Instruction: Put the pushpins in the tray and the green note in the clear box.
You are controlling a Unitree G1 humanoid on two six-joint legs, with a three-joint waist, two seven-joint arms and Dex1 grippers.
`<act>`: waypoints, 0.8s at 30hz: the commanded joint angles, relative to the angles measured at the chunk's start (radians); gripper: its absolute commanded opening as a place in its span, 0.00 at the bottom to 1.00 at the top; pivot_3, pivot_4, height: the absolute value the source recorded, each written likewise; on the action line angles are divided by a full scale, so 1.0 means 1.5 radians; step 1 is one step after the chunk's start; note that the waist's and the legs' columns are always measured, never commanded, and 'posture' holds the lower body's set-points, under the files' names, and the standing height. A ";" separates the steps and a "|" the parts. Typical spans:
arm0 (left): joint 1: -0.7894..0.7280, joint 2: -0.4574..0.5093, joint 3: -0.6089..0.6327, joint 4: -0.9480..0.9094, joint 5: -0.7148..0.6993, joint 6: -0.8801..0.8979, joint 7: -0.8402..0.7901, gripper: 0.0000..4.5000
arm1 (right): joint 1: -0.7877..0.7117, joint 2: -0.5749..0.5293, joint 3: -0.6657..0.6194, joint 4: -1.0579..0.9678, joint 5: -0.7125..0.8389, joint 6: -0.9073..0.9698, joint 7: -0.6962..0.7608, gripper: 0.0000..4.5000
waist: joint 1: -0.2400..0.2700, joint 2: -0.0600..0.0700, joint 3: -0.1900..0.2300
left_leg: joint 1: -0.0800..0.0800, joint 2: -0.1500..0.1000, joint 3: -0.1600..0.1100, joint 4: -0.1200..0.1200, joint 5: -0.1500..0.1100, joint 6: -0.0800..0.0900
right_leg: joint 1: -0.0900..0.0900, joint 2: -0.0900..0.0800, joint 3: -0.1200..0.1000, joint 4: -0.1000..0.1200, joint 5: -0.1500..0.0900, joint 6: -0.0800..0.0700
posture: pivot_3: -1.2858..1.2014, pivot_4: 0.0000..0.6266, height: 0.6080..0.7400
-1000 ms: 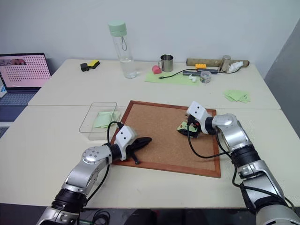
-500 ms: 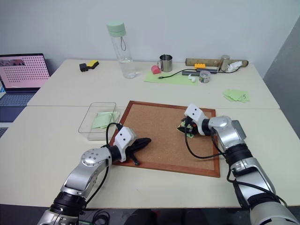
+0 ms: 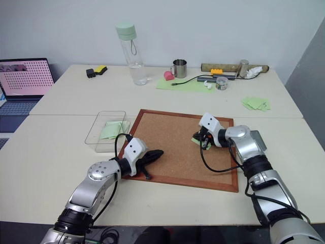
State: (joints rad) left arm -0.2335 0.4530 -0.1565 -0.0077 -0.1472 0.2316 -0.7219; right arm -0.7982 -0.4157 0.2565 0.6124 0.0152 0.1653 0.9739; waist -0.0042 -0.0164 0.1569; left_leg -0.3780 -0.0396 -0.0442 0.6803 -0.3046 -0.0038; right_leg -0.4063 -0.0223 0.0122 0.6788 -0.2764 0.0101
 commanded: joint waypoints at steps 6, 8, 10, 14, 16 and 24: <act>0.020 -0.010 -0.011 0.018 0.017 0.016 0.016 0.00 | -0.009 -0.006 -0.037 -0.056 0.026 0.038 0.008 0.01 | 0.001 0.000 0.000 | 0.000 0.000 0.000 0.000 0.000 0.000 | 0.000 0.000 0.000 0.000 0.000 0.000 | 0.52 0.24 1.00; 0.021 -0.012 -0.012 0.022 0.020 0.013 0.018 0.00 | -0.007 -0.008 -0.042 -0.066 0.030 0.048 0.006 0.01 | 0.002 0.000 0.000 | 0.000 0.000 0.000 0.000 0.000 0.000 | 0.000 0.000 0.000 0.000 0.000 0.000 | 0.52 0.24 1.00; 0.023 -0.013 -0.012 0.026 0.022 0.010 0.019 0.00 | -0.004 -0.012 -0.047 -0.078 0.033 0.058 0.007 0.01 | 0.002 0.000 0.000 | 0.000 0.000 0.000 0.000 0.000 0.000 | 0.000 0.000 0.000 0.000 0.000 0.000 | 0.52 0.24 1.00; 0.025 -0.013 -0.014 0.030 0.024 0.007 0.021 0.00 | 0.001 -0.020 -0.057 -0.103 0.041 0.080 0.010 0.01 | 0.002 0.000 0.000 | 0.000 0.000 0.000 0.000 0.000 0.000 | 0.000 0.000 0.000 0.000 0.000 0.000 | 0.52 0.24 1.00; 0.025 -0.013 -0.015 0.031 0.024 0.007 0.021 0.00 | 0.003 -0.024 -0.061 -0.115 0.045 0.089 0.009 0.01 | 0.003 0.000 0.000 | 0.000 0.000 0.000 0.000 0.000 0.000 | 0.000 0.000 0.000 0.000 0.000 0.000 | 0.52 0.24 1.00; 0.025 -0.013 -0.019 0.032 0.024 0.005 0.021 0.00 | 0.017 -0.033 -0.072 -0.164 0.070 0.133 0.013 0.01 | 0.001 0.000 0.000 | 0.000 0.000 0.000 0.000 0.000 0.000 | 0.000 0.000 0.000 0.000 0.000 0.000 | 0.52 0.24 1.00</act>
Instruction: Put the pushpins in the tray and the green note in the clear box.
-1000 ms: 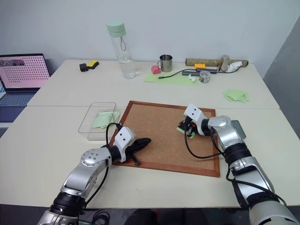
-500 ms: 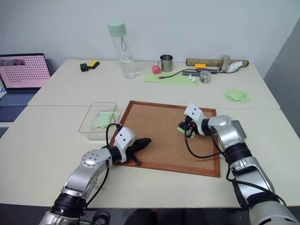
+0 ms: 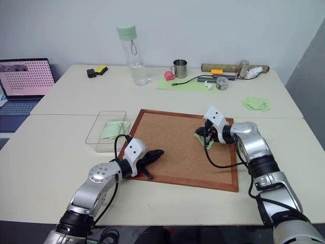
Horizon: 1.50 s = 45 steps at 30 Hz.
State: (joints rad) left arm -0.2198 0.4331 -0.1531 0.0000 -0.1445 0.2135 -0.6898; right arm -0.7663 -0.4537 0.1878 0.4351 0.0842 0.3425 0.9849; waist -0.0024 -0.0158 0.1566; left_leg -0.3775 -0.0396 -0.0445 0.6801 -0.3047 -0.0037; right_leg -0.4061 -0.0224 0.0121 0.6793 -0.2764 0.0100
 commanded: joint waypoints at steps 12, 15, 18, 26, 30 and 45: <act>0.017 0.000 -0.027 0.027 0.025 0.014 -0.001 0.00 | 0.010 -0.056 -0.068 -0.103 0.065 0.064 0.023 0.01 | 0.001 0.000 0.000 | 0.000 0.000 0.000 0.000 0.000 0.000 | 0.000 0.000 0.000 0.000 0.000 0.000 | 0.52 0.24 1.00; 0.017 0.000 -0.027 0.027 0.025 0.014 0.000 0.00 | 0.028 -0.108 -0.085 -0.121 0.064 0.071 0.030 0.01 | 0.003 0.000 0.000 | 0.000 0.000 0.000 0.000 0.000 0.000 | 0.000 0.000 0.000 0.000 0.000 0.000 | 0.52 0.24 1.00; 0.019 0.002 -0.026 0.025 0.025 0.012 -0.001 0.00 | 0.051 -0.185 -0.112 -0.108 0.048 0.072 0.029 0.01 | 0.004 0.000 0.000 | 0.000 0.000 0.000 0.000 0.000 0.000 | 0.000 0.000 0.000 -0.001 0.000 0.000 | 0.52 0.24 1.00; 0.020 0.008 -0.025 0.032 0.026 0.006 -0.011 0.00 | 0.114 -0.280 -0.105 -0.024 -0.012 0.024 0.004 0.01 | 0.002 0.002 -0.002 | 0.000 0.000 0.000 -0.001 0.000 0.000 | 0.001 0.000 0.000 -0.001 0.000 0.000 | 0.52 0.24 1.00; 0.018 0.009 -0.026 0.034 0.028 0.006 -0.013 0.00 | 0.128 -0.273 -0.101 0.000 -0.023 0.007 0.002 0.01 | 0.002 0.002 -0.002 | 0.001 0.000 0.001 -0.001 0.000 0.000 | 0.002 0.000 0.000 -0.001 0.000 0.000 | 0.52 0.24 1.00; 0.034 0.016 -0.027 0.024 0.033 0.004 -0.018 0.00 | 0.129 -0.282 -0.116 -0.006 -0.006 0.005 0.011 0.70 | 0.001 0.003 -0.002 | 0.001 0.000 0.001 -0.001 0.000 0.000 | 0.001 0.000 0.000 -0.001 0.000 0.000 | 0.52 0.24 1.00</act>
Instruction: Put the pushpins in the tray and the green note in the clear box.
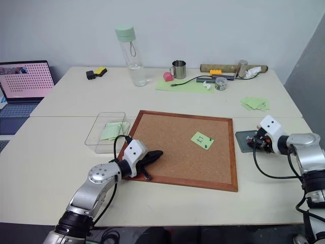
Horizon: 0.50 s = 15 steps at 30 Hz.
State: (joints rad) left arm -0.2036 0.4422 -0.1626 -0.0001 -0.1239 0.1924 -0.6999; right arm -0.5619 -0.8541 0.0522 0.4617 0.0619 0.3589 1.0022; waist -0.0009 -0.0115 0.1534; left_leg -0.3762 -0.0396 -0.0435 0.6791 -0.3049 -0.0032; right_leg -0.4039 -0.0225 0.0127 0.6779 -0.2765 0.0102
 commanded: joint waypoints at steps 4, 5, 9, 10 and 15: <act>0.020 0.010 -0.020 0.027 0.021 0.016 -0.012 0.00 | -0.003 -0.016 -0.033 -0.057 0.026 -0.013 0.020 0.89 | 0.000 0.000 0.000 | 0.000 0.000 0.000 0.000 0.000 0.000 | 0.000 0.000 0.000 0.000 0.000 0.000 | 0.52 0.24 1.00; 0.019 0.010 -0.020 0.028 0.021 0.015 -0.013 0.00 | 0.004 -0.014 -0.033 -0.087 0.042 -0.014 0.042 0.89 | 0.000 0.000 0.000 | 0.000 0.000 0.000 0.000 0.000 0.000 | 0.000 0.000 0.000 0.000 0.000 0.000 | 0.52 0.24 1.00; 0.017 0.011 -0.019 0.031 0.022 0.014 -0.014 0.00 | 0.011 0.013 -0.027 -0.147 0.069 -0.015 0.062 0.89 | 0.000 0.000 0.000 | 0.000 0.000 0.000 0.000 0.000 0.000 | 0.000 0.000 0.000 0.000 0.000 0.000 | 0.52 0.24 1.00; 0.016 0.010 -0.019 0.032 0.022 0.014 -0.015 0.00 | 0.007 0.026 -0.024 -0.153 0.071 -0.016 0.055 0.89 | -0.001 0.000 0.000 | 0.000 0.000 0.000 0.000 0.000 0.000 | 0.000 0.000 0.000 0.000 0.000 0.000 | 0.52 0.24 1.00; 0.012 0.010 -0.019 0.033 0.024 0.015 -0.017 0.00 | -0.026 0.125 -0.003 -0.101 0.050 -0.058 -0.006 0.89 | -0.001 0.000 0.000 | 0.000 0.000 0.000 0.000 0.000 0.000 | 0.000 0.000 0.000 0.000 0.000 0.000 | 0.52 0.24 1.00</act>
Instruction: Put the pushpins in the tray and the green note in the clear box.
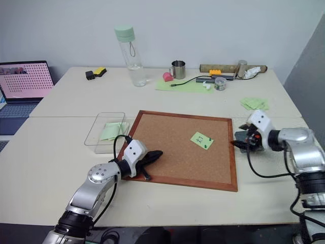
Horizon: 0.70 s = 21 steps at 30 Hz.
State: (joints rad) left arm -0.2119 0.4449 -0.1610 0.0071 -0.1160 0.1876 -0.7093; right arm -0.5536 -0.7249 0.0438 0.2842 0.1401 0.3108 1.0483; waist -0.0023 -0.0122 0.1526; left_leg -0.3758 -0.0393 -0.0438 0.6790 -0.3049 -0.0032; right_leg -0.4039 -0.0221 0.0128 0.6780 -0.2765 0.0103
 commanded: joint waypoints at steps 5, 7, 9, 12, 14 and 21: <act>0.022 0.011 -0.019 0.022 0.018 0.021 -0.010 0.00 | -0.056 0.102 0.012 0.067 -0.014 -0.047 -0.076 0.89 | 0.000 0.000 0.000 | 0.000 0.000 0.000 0.000 0.000 0.000 | 0.000 0.000 0.000 0.000 0.000 0.000 | 0.52 0.24 1.00; 0.023 0.012 -0.018 0.020 0.017 0.021 -0.009 0.00 | -0.060 0.113 0.014 0.080 -0.017 -0.053 -0.077 0.89 | 0.000 0.000 0.000 | 0.000 0.000 0.000 0.000 0.000 0.000 | 0.000 0.000 0.000 0.000 0.000 0.000 | 0.52 0.24 1.00; 0.024 0.012 -0.016 0.020 0.018 0.021 -0.009 0.00 | -0.060 0.117 0.018 0.091 -0.020 -0.063 -0.072 0.89 | 0.000 0.000 0.000 | 0.000 0.000 0.000 0.000 0.000 0.000 | 0.000 0.000 0.000 0.000 0.000 0.000 | 0.52 0.24 1.00; 0.024 0.013 -0.015 0.021 0.018 0.022 -0.008 0.00 | -0.058 0.121 0.021 0.102 -0.021 -0.072 -0.066 0.85 | 0.000 0.000 0.000 | 0.000 0.000 0.000 0.000 0.000 0.000 | 0.000 0.000 0.000 0.000 0.000 0.000 | 0.52 0.24 1.00; 0.024 0.013 -0.014 0.021 0.018 0.022 -0.008 0.00 | -0.058 0.124 0.021 0.109 -0.022 -0.077 -0.065 0.79 | 0.000 0.000 0.000 | 0.000 0.000 0.000 0.000 0.000 0.000 | 0.000 0.000 0.000 0.000 0.000 0.000 | 0.52 0.24 1.00; 0.026 0.014 -0.014 0.019 0.018 0.023 -0.009 0.00 | -0.060 0.140 0.021 0.131 -0.021 -0.087 -0.065 0.47 | 0.000 0.000 0.000 | 0.000 0.000 0.000 0.000 0.000 0.000 | 0.000 0.000 0.000 0.000 0.000 0.000 | 0.52 0.24 1.00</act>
State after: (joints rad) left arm -0.2060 0.4454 -0.1597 0.0006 -0.1154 0.1878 -0.7099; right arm -0.6239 -0.5153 0.0805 0.4910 0.1005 0.2010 0.9436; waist -0.0025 -0.0120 0.1526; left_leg -0.3761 -0.0394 -0.0438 0.6788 -0.3048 -0.0033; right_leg -0.4046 -0.0221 0.0128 0.6779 -0.2765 0.0102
